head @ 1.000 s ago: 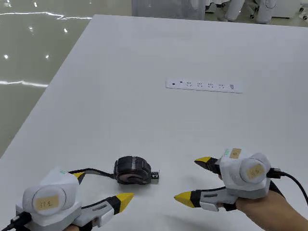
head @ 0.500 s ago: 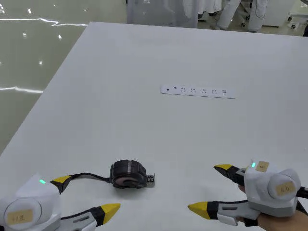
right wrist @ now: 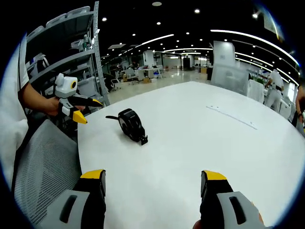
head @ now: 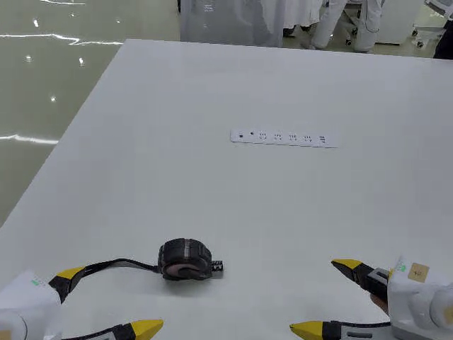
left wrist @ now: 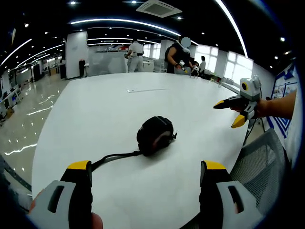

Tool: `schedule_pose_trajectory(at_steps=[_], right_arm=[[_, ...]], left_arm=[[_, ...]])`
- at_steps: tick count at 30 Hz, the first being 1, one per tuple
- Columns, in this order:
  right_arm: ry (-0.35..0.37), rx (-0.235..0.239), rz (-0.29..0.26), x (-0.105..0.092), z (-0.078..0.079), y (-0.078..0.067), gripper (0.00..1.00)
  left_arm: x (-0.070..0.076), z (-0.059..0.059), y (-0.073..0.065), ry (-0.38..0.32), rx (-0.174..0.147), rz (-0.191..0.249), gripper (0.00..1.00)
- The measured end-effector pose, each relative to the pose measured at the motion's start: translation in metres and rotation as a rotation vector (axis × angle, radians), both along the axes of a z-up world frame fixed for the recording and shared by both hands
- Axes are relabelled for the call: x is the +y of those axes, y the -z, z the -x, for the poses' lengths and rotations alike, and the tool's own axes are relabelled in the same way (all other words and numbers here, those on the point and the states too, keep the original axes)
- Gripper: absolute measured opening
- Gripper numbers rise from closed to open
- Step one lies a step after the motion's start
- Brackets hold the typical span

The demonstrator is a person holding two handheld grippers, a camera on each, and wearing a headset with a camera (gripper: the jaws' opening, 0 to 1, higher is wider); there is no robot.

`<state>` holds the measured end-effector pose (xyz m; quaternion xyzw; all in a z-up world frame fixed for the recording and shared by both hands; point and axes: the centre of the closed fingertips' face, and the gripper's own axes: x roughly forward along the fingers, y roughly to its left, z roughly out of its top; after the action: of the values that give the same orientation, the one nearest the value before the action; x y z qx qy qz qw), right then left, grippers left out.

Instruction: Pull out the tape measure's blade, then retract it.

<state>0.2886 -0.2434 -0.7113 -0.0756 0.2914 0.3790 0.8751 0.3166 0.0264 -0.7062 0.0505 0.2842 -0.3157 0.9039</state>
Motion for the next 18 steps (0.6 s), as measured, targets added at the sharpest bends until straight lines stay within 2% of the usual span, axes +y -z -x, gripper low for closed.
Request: schedule_pose_trajectory(at_steps=[2,3,6,11,18], right_arm=[[0.002,-0.003,0.004,-0.002,0.003,-0.001,0.82],[0.005,-0.001,0.002,-0.003,0.006,-0.002,0.82],[0.015,-0.004,0.004,-0.007,0.01,-0.003,0.82],[0.038,-0.01,-0.006,-0.014,0.017,-0.007,0.83],[0.057,-0.002,-0.001,-0.024,0.03,-0.006,0.84]], left_arm=[[0.0,0.003,0.0,0.008,0.002,-0.001,0.93],[0.002,0.003,0.0,0.013,-0.01,-0.021,0.93],[0.004,0.006,0.0,0.019,-0.018,-0.026,0.94],[0.009,0.011,-0.004,0.026,-0.025,-0.025,0.92],[0.015,0.015,-0.005,0.029,-0.032,-0.025,0.89]])
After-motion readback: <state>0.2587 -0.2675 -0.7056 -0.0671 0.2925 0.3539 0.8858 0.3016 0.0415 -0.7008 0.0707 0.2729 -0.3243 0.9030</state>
